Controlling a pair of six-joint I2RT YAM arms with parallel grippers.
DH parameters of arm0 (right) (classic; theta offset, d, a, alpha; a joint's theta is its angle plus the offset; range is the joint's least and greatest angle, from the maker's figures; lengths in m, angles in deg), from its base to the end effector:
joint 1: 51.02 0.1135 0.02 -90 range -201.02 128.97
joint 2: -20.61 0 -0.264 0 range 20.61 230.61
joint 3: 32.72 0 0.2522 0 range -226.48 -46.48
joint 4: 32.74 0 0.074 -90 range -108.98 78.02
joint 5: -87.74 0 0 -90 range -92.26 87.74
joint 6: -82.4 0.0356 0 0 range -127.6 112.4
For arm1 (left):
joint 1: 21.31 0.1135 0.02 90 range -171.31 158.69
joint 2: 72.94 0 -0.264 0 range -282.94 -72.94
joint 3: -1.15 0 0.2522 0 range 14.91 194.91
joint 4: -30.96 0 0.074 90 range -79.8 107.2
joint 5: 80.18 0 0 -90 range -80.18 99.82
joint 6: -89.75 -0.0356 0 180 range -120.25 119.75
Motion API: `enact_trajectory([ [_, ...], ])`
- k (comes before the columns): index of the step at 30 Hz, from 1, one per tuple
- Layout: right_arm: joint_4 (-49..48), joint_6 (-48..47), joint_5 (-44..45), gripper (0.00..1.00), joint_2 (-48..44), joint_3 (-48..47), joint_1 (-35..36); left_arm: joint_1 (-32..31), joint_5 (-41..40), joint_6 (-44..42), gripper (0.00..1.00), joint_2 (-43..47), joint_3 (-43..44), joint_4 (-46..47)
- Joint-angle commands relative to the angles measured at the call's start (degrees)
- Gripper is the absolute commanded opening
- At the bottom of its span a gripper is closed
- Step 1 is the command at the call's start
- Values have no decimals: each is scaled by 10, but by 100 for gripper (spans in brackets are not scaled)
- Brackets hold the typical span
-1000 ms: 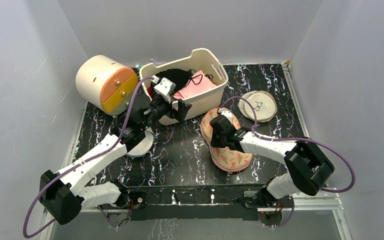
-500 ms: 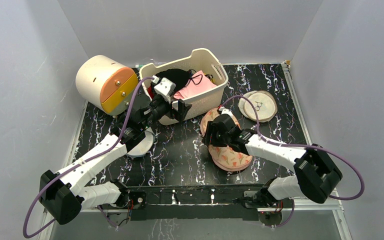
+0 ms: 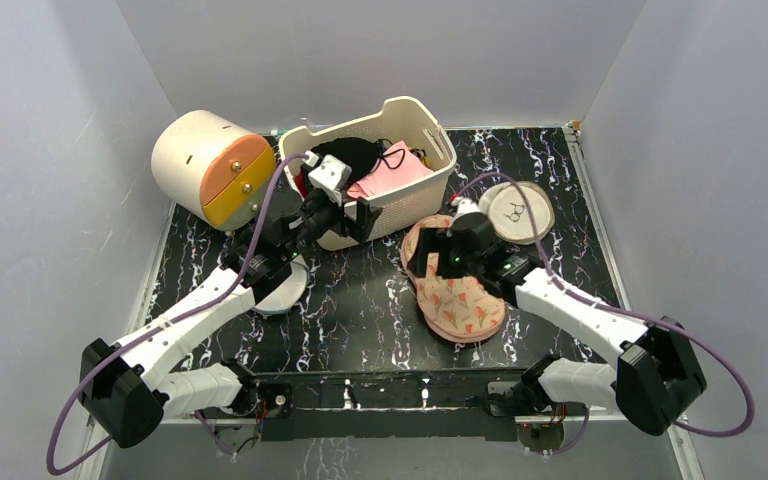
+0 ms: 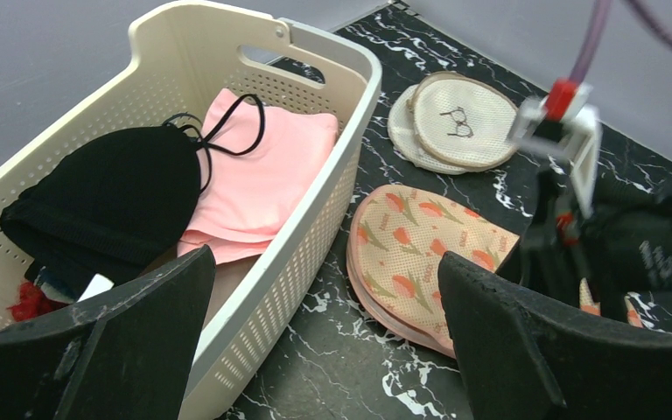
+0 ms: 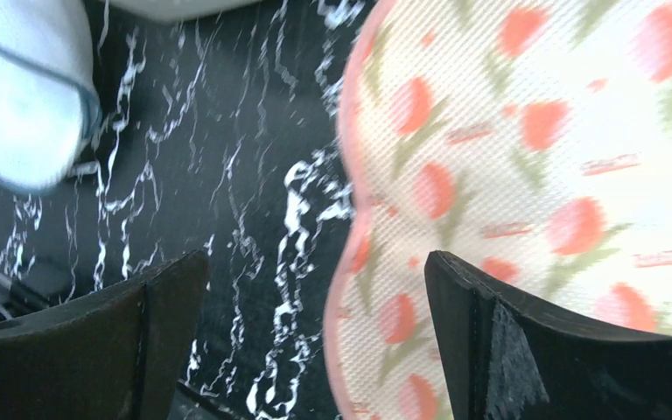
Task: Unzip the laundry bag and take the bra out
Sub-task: Close the laundry bag at the center of the board, then reset both arms
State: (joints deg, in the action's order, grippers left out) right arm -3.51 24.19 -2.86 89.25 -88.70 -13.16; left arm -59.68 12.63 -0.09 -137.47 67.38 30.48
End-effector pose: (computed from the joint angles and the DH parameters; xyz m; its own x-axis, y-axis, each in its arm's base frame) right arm 0.1983 0.1546 0.2309 -0.7746 0.0651 -0.6291 -0.2492 0.8829 0.3981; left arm 0.2091 -0.1678 0.3617 0.0149 -0.0153 -0.9998 0.6585 0.7526 -0.0017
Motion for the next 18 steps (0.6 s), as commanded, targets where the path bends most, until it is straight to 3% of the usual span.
enact_trajectory([
  [1,4,-70,-28,97,-51,-46,-106,-2,-57,-4,98,-10,-7,10],
  [7,31,-120,-59,98,-139,-62,-228,22,-124,-9,98,-15,-4,0],
  [11,46,-135,-85,98,-177,-74,-289,108,-86,50,98,-21,15,-29],
  [18,110,-150,-50,98,-211,-157,-305,163,-159,72,98,50,55,-126],
])
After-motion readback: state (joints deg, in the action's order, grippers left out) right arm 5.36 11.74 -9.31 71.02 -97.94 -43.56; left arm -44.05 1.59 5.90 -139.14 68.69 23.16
